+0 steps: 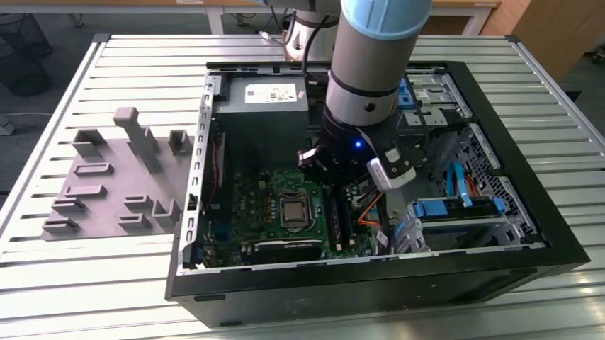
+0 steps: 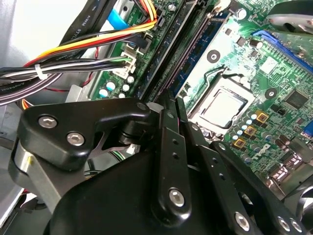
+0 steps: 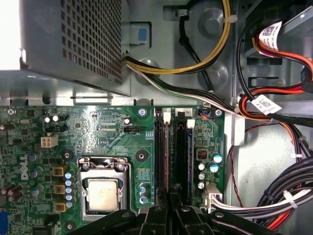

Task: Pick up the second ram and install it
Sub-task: 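Insert the second ram into the second slot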

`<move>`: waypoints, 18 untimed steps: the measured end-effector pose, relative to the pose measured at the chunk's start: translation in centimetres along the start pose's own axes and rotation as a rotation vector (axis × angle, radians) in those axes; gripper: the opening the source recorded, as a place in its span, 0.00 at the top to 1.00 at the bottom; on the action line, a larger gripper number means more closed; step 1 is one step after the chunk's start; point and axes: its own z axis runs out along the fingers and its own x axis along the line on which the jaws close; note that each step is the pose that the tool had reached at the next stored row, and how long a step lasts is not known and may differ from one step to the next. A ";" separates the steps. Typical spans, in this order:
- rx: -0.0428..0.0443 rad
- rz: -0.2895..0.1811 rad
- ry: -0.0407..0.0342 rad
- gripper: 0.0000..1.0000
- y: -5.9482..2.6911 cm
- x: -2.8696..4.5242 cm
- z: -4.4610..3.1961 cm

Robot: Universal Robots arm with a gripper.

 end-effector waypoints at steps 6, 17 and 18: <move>-0.0002 0.003 0.0001 0.87 0.01 -0.03 0.08; -0.0001 0.001 0.0001 0.87 0.00 0.04 0.16; -0.0001 0.001 0.0001 0.87 -0.01 0.04 0.15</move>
